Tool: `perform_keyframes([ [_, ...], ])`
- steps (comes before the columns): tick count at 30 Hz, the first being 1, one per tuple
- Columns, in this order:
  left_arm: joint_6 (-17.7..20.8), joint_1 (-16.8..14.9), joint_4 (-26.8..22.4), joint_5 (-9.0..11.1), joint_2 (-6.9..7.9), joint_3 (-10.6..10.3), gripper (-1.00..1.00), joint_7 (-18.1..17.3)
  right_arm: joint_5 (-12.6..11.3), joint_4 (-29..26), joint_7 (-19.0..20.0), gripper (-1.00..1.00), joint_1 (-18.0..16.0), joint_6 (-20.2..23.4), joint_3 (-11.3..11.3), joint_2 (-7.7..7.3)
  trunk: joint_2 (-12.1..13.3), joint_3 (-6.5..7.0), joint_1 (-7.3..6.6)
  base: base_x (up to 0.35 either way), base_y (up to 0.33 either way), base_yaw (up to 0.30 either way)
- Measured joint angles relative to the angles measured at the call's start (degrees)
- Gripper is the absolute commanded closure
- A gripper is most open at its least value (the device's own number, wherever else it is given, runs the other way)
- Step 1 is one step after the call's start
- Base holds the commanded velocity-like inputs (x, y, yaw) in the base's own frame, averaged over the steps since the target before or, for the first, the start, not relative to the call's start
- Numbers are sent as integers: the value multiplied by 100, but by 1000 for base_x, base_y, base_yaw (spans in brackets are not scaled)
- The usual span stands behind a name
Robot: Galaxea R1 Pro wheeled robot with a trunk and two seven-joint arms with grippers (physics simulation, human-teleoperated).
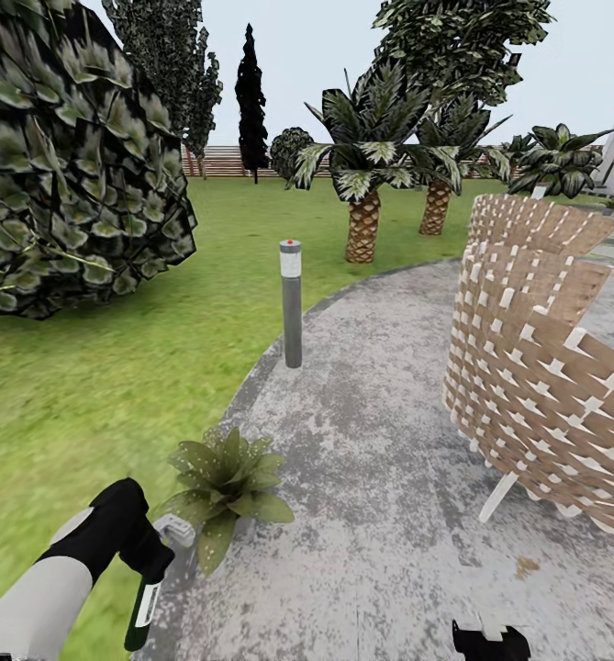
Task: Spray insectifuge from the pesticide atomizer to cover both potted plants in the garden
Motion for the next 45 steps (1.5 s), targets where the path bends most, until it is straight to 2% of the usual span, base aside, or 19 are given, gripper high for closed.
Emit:
perform_keyframes([
  [3,3,-48,20,10,-61,-8,100,-147,0,0,0,-100,0,-1,0,1,0,0,0,-1,0,-8],
  [5,-4,-57,13,-50,-69,-19,100,-655,0,0,0,-100,1,5,1,0,0,2,0,0,0,-166],
  [6,26,-63,-1,-129,-61,-25,100,-933,0,0,0,-100,1,7,1,-1,0,5,0,0,0,-85],
  [7,132,-80,-14,-279,-83,-26,100,-1050,0,2,1,-100,0,7,2,4,0,7,0,0,0,-43],
  [9,183,-240,-5,-419,-101,-26,100,-1087,0,6,1,-100,0,7,0,0,0,8,0,0,0,-20],
  [11,216,-567,104,-530,-158,-42,100,-1155,0,8,1,-100,0,7,2,-6,0,9,0,0,0,-4],
  [12,249,-700,208,-603,-186,-115,100,-1232,0,8,2,-100,0,7,3,-10,0,9,0,0,0,-1],
  [16,310,-1402,704,-924,-191,-605,100,-2130,7,9,9,-100,0,7,8,-17,0,9,-1,0,0,0],
  [18,316,-1595,759,-1075,-191,-724,100,-2304,8,9,10,-100,0,9,8,-17,0,9,0,0,0,0],
  [21,318,-1902,887,-1394,-194,-779,100,-2306,8,9,10,-100,0,15,8,-18,0,8,0,0,0,0],
  [25,310,-2102,1046,-1613,-184,-789,100,-2306,8,9,10,-100,0,16,8,-18,0,8,0,0,0,0],
  [36,309,-2034,1002,-1661,-188,-789,100,-2307,-8,-3,4,-100,0,4,1,16,0,8,0,0,-21,8],
  [45,309,-2044,973,-1666,-183,-779,100,-2305,-8,-5,-11,-100,-2,-4,0,18,0,8,0,0,-267,253],
])
